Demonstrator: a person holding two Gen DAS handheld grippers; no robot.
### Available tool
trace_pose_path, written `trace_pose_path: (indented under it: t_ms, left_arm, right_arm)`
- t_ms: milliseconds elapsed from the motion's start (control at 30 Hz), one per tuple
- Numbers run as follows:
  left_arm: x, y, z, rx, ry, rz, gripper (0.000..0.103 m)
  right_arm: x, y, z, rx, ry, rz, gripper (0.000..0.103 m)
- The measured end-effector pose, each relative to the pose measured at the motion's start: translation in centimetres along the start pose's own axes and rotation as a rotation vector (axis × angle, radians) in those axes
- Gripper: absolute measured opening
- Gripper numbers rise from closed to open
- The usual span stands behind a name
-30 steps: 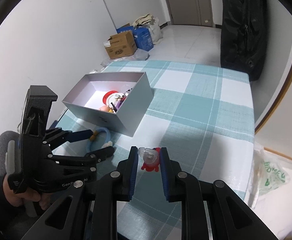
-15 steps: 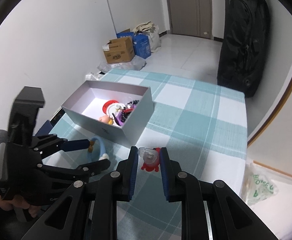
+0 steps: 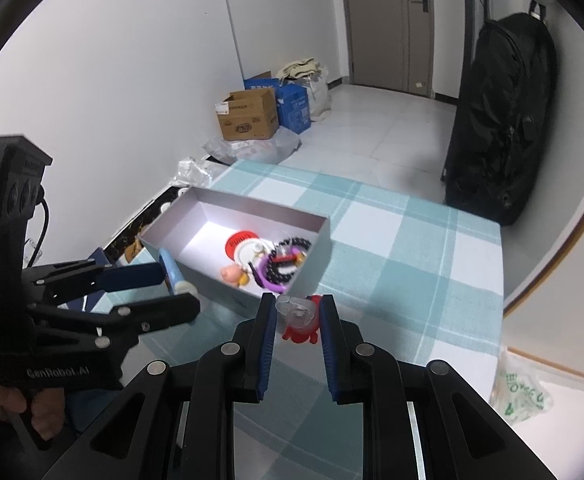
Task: Organize jewelry
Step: 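Carry the figure and blue ring into the grey box and open both tools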
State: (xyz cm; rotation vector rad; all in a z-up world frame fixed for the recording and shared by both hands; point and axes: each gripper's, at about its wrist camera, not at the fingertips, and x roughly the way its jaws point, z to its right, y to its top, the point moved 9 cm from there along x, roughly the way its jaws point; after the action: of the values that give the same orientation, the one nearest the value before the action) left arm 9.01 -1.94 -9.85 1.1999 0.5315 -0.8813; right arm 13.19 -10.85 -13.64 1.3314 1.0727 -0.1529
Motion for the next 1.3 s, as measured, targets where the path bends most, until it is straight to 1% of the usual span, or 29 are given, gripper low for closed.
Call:
trace_pose_path:
  t_ms: [133, 300, 400, 500, 600, 733, 767, 800, 867, 933, 1000, 1067, 1167, 1267, 1300]
  left_arm:
    - [0.2, 1.4, -0.9, -0.044, -0.011, 0.017, 0.054]
    - [0.2, 2.4, -1.6, -0.069, -0.027, 0.031, 0.054]
    - [0.3, 2.6, -1.9, -0.077, -0.023, 0.029, 0.054]
    - [0.4, 3.0, -2.2, -0.083, -0.012, 0.029, 0.052]
    - [1.1, 3.3, -2.8, -0.080, 0.010, 0.015, 0.051]
    - [1.7, 3.5, -3.5, -0.103, 0.005, -0.004, 0.050]
    - [1.9, 3.6, -3.6, -0.108, 0.001, -0.010, 0.047]
    - [2.2, 3.6, -3.7, -0.107, -0.001, -0.017, 0.039]
    - [2.8, 3.6, -3.8, -0.104, -0.005, -0.041, 0.032]
    - [3.3, 3.4, -3.9, -0.116, -0.008, -0.059, 0.032]
    - [3.7, 3.3, -4.1, -0.135, -0.023, -0.082, 0.032]
    - [3.7, 3.4, -4.4, -0.147, -0.015, -0.083, 0.032]
    - [3.6, 3.5, -5.0, -0.178, -0.007, -0.091, 0.033]
    - [3.9, 3.3, -5.2, -0.208, -0.013, -0.108, 0.033]
    - [3.9, 3.2, -5.3, -0.213, -0.015, -0.114, 0.033]
  right_arm:
    - [0.5, 0.6, -0.6, -0.004, 0.001, -0.004, 0.020]
    - [1.2, 1.8, -1.0, 0.003, 0.015, 0.002, 0.020]
    - [1.5, 2.6, -0.9, 0.033, 0.043, 0.010, 0.020]
    - [2.1, 3.6, -0.7, 0.084, 0.091, 0.015, 0.020]
    - [2.6, 4.5, -0.7, 0.122, 0.137, 0.018, 0.020]
    - [3.6, 5.4, -1.0, 0.141, 0.168, 0.013, 0.020]
    - [4.0, 5.6, -1.1, 0.146, 0.175, 0.010, 0.020]
    - [4.2, 5.7, -1.1, 0.148, 0.180, 0.007, 0.020]
    - [4.8, 5.9, -1.2, 0.149, 0.179, 0.002, 0.020]
    - [5.6, 6.0, -1.1, 0.156, 0.181, -0.011, 0.020]
    - [6.4, 5.9, -1.1, 0.178, 0.208, -0.028, 0.020]
    - [7.3, 5.7, -1.1, 0.200, 0.231, -0.051, 0.021]
    - [8.1, 5.5, -0.9, 0.225, 0.239, -0.071, 0.023]
    - [8.4, 5.2, -0.8, 0.247, 0.254, -0.084, 0.023]
    - [8.4, 5.2, -0.7, 0.247, 0.253, -0.083, 0.024]
